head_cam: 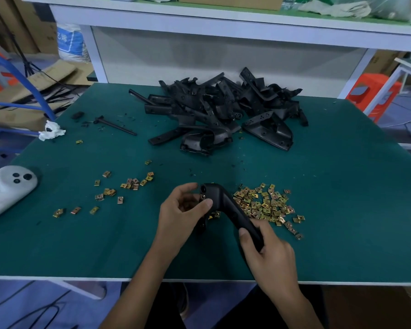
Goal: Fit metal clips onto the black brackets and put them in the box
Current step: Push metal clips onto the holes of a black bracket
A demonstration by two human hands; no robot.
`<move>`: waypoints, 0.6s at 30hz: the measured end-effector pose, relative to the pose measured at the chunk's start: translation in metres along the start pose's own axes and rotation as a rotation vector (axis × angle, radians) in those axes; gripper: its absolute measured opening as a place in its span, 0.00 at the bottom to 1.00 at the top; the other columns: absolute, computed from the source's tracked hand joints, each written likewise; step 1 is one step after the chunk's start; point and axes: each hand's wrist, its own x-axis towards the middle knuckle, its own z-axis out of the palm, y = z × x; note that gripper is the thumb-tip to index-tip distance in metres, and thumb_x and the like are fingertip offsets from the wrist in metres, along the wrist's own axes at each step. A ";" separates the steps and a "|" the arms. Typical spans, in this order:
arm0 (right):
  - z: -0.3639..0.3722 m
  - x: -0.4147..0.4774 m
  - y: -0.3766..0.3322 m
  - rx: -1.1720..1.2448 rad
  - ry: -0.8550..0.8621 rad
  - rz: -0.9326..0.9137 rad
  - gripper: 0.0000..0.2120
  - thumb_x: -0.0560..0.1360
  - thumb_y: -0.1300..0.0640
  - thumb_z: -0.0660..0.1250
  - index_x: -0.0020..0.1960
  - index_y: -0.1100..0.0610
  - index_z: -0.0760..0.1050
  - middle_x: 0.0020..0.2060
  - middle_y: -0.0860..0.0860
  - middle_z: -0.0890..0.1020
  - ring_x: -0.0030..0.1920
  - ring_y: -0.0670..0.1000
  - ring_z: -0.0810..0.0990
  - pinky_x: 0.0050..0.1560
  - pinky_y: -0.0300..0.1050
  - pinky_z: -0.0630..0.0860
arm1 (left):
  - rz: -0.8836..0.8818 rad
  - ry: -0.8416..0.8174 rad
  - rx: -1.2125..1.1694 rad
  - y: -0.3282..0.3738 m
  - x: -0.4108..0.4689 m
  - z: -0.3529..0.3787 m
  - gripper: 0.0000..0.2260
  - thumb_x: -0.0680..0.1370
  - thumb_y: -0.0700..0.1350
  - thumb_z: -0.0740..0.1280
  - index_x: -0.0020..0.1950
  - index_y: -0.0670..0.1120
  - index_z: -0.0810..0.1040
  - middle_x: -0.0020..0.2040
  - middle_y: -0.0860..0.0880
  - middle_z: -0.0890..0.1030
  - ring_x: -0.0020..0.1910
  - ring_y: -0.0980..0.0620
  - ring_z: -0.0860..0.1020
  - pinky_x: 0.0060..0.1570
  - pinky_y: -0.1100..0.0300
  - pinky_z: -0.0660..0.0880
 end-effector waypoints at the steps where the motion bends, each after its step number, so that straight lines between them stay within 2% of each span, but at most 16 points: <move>1: 0.000 0.000 0.001 0.008 0.001 -0.002 0.05 0.79 0.45 0.66 0.52 0.44 0.75 0.25 0.43 0.71 0.25 0.44 0.71 0.27 0.43 0.63 | -0.001 0.007 0.024 -0.001 0.000 0.000 0.13 0.69 0.49 0.80 0.52 0.55 0.84 0.45 0.53 0.86 0.43 0.57 0.84 0.42 0.66 0.78; 3: 0.000 0.000 0.002 0.025 -0.001 -0.002 0.04 0.79 0.46 0.66 0.53 0.44 0.75 0.25 0.43 0.72 0.25 0.45 0.72 0.28 0.43 0.63 | -0.008 0.018 0.086 -0.001 0.000 0.002 0.12 0.66 0.56 0.79 0.47 0.56 0.84 0.43 0.54 0.86 0.43 0.57 0.84 0.41 0.66 0.78; 5: 0.000 0.000 0.003 0.039 -0.001 -0.002 0.04 0.79 0.47 0.67 0.53 0.44 0.75 0.25 0.43 0.72 0.25 0.46 0.72 0.28 0.44 0.64 | -0.007 0.006 0.088 -0.002 0.000 0.001 0.12 0.66 0.59 0.77 0.45 0.56 0.84 0.42 0.53 0.86 0.42 0.58 0.83 0.41 0.67 0.77; 8: 0.001 0.000 0.004 0.053 0.006 0.001 0.05 0.79 0.46 0.66 0.54 0.44 0.76 0.26 0.43 0.73 0.27 0.46 0.73 0.28 0.44 0.65 | 0.041 -0.081 0.016 -0.001 0.000 -0.002 0.03 0.76 0.50 0.74 0.46 0.51 0.85 0.42 0.52 0.85 0.43 0.57 0.81 0.44 0.66 0.76; 11: 0.000 0.000 0.005 0.054 -0.007 -0.006 0.03 0.80 0.49 0.67 0.53 0.43 0.75 0.27 0.42 0.74 0.30 0.46 0.75 0.28 0.42 0.64 | 0.059 -0.105 -0.049 -0.001 0.003 -0.007 0.06 0.80 0.40 0.69 0.46 0.47 0.85 0.40 0.50 0.83 0.39 0.56 0.77 0.41 0.65 0.74; 15: 0.000 0.000 0.005 0.052 -0.020 -0.008 0.02 0.80 0.49 0.66 0.53 0.44 0.75 0.27 0.43 0.74 0.30 0.46 0.75 0.29 0.43 0.64 | 0.052 -0.088 -0.072 -0.001 0.005 -0.007 0.09 0.80 0.38 0.68 0.43 0.47 0.84 0.38 0.49 0.80 0.36 0.54 0.74 0.38 0.64 0.72; 18: 0.000 0.001 0.005 0.060 -0.015 -0.004 0.04 0.80 0.48 0.65 0.54 0.44 0.75 0.28 0.43 0.74 0.29 0.45 0.74 0.29 0.43 0.65 | 0.062 -0.103 -0.071 -0.002 0.004 -0.007 0.08 0.80 0.40 0.68 0.43 0.47 0.84 0.37 0.51 0.80 0.36 0.57 0.75 0.38 0.66 0.73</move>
